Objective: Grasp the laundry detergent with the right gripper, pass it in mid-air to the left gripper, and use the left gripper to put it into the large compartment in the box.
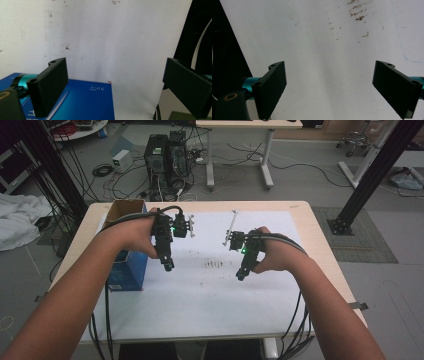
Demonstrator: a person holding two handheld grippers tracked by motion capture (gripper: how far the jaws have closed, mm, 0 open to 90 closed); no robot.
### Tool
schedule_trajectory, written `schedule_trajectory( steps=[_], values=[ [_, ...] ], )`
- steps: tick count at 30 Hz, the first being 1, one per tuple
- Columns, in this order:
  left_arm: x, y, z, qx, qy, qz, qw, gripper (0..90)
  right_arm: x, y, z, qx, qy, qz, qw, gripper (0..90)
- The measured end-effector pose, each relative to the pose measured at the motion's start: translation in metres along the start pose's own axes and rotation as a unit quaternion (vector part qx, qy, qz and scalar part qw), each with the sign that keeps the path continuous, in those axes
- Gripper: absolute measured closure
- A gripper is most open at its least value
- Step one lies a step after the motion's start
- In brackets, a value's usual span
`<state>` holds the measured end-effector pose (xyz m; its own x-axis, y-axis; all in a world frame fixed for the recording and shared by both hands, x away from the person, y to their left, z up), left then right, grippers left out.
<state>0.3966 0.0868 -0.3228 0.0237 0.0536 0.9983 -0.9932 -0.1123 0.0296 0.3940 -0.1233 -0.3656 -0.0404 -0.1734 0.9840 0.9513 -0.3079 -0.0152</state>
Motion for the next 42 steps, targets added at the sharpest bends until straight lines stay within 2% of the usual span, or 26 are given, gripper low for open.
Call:
schedule_trajectory(
  steps=[6,8,9,14,17,19,21,22,24,35,37,42],
  values=[
    [-0.006,-0.002,0.005,0.002,0.006,-0.002,1.0,6.2,-0.002,0.002,-0.001,0.011,-0.014,-0.001,0.9998,11.2],
    [-0.007,-0.004,0.005,0.003,0.007,-0.001,1.0,6.2,0.0,0.0,0.0,0.002,-0.013,0.005,0.9999,11.3],
    [-0.007,-0.005,0.005,0.003,0.007,0.0,1.0,6.2,0.001,0.003,-0.001,0.013,-0.015,0.001,0.9998,11.3],
    [-0.009,-0.007,0.006,0.004,0.004,0.003,1.0,4.4,0.004,0.006,-0.003,0.012,-0.013,0.0,0.9998,11.3],
    [-0.011,-0.007,0.006,0.002,0.001,0.001,1.0,4.3,0.002,0.006,-0.005,0.004,-0.022,0.001,0.9998,11.2],
    [-0.012,-0.007,0.007,0.002,0.001,-0.001,1.0,4.3,0.002,0.007,-0.004,0.01,-0.016,0.001,0.9998,11.2],
    [-0.013,-0.007,0.007,0.001,0.001,0.0,1.0,4.3,0.002,0.006,-0.003,0.004,-0.018,0.002,0.9998,11.2],
    [-0.013,-0.008,0.007,0.0,0.0,-0.001,1.0,4.3,0.002,0.007,-0.002,0.011,-0.015,0.001,0.9998,11.3],
    [-0.013,-0.008,0.007,0.0,-0.001,-0.001,1.0,4.3,0.002,0.006,-0.002,0.004,-0.021,0.001,0.9998,11.2],
    [-0.013,-0.01,0.006,0.003,0.001,-0.001,1.0,4.3,0.0,0.008,-0.001,0.009,-0.018,0.001,0.9998,11.2],
    [-0.013,-0.01,0.006,0.003,0.001,-0.001,1.0,4.3,0.001,0.007,-0.001,0.001,-0.022,0.001,0.9998,11.3],
    [-0.014,-0.011,0.006,0.006,-0.002,0.001,1.0,4.3,0.0,0.008,0.0,0.007,-0.018,0.0,0.9998,11.3]
  ],
)
Point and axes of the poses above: each handheld gripper's, and its own axes: x roughly backward along the jaws, z roughly out of its top, y roughly to its right, the point moved 5 cm from there along -x, roughly forward along the jaws, and after that the axes turned 3 degrees about -x, right-handed, at the moved point
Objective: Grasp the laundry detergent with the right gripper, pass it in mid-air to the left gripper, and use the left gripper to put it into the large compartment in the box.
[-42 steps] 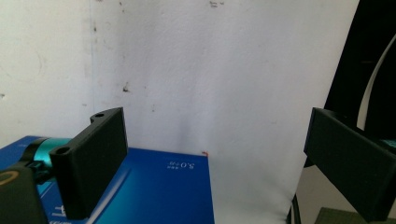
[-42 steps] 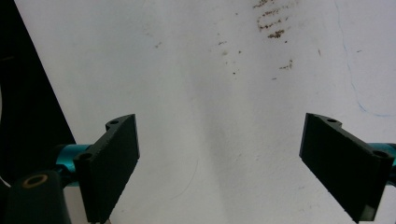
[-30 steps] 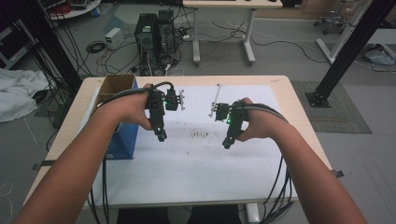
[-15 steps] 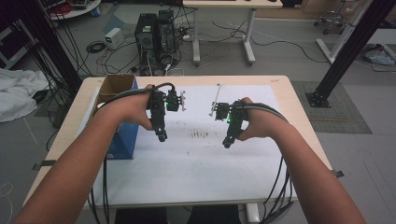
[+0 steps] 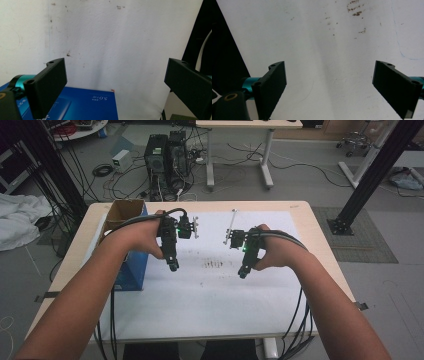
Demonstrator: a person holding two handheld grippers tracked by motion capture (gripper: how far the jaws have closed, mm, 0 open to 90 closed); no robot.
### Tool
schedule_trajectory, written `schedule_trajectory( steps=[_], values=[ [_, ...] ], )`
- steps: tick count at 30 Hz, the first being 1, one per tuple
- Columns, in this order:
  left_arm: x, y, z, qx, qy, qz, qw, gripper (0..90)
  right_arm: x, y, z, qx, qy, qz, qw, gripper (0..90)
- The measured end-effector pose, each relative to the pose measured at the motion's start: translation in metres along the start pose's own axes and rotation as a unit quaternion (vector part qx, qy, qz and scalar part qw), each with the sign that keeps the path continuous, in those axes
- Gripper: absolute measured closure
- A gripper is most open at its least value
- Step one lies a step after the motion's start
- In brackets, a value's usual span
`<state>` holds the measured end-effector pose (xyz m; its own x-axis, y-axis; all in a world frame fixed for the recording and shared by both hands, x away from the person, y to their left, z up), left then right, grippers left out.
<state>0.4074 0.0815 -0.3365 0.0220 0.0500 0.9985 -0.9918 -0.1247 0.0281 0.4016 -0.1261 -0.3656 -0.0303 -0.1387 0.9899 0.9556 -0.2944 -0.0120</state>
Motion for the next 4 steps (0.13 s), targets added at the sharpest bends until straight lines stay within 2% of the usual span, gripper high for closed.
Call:
schedule_trajectory(
  steps=[3,4],
  values=[
    [-0.0002,0.001,0.0004,-0.001,0.001,0.001,1.0,4.3,0.0006,-0.0012,-0.0006,-0.005,-0.002,0.001,1.0,11.3],
    [-0.0003,0.0015,0.0006,-0.002,0.002,0.001,1.0,4.3,0.0011,-0.0007,-0.0005,0.0,0.001,0.0,1.0,11.2]
  ],
)
Point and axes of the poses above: each handheld gripper's, and its own axes: x roughly backward along the jaws, z roughly out of its top, y roughly to its right, the point moved 5 cm from there along -x, roughly forward along the jaws, and after that the axes turned 3 degrees about -x, right-handed, at the moved point
